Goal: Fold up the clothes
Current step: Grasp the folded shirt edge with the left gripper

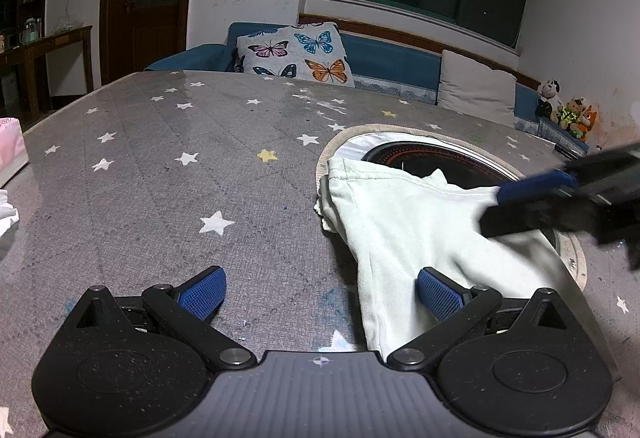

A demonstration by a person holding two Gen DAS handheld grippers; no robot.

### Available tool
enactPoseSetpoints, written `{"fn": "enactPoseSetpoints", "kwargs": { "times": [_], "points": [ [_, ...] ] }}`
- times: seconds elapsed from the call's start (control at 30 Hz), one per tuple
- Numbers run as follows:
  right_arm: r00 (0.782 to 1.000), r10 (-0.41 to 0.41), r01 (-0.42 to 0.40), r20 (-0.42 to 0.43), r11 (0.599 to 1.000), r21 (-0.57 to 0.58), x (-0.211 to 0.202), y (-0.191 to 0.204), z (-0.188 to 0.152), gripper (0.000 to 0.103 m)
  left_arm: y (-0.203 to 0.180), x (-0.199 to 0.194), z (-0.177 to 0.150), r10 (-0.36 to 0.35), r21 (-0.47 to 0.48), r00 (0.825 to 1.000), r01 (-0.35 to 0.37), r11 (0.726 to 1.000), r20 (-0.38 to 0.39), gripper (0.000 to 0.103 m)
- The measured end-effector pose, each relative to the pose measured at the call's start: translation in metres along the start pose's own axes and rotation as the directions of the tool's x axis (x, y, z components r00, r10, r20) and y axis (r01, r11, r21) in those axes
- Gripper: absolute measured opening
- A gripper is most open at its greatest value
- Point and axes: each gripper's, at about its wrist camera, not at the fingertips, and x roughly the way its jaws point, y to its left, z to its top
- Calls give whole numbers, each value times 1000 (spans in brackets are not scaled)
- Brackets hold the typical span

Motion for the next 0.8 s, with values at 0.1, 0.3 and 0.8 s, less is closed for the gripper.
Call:
{"fn": "enactPoseSetpoints", "kwargs": {
  "times": [0.1, 0.3, 0.8],
  "points": [
    [1000, 13, -13, -11, 1000, 5, 18, 0, 11, 44, 0, 0, 0, -1, -1, 1000, 1, 1000, 0, 103],
    [999, 10, -9, -48, 1000, 19, 53, -1, 22, 31, 0, 0, 0, -2, -3, 1000, 2, 1000, 1, 103],
    [997, -47, 50, -68, 998, 29, 87, -5, 39, 29, -1, -1, 0, -1, -2, 1000, 1, 1000, 0, 103]
  ]
}}
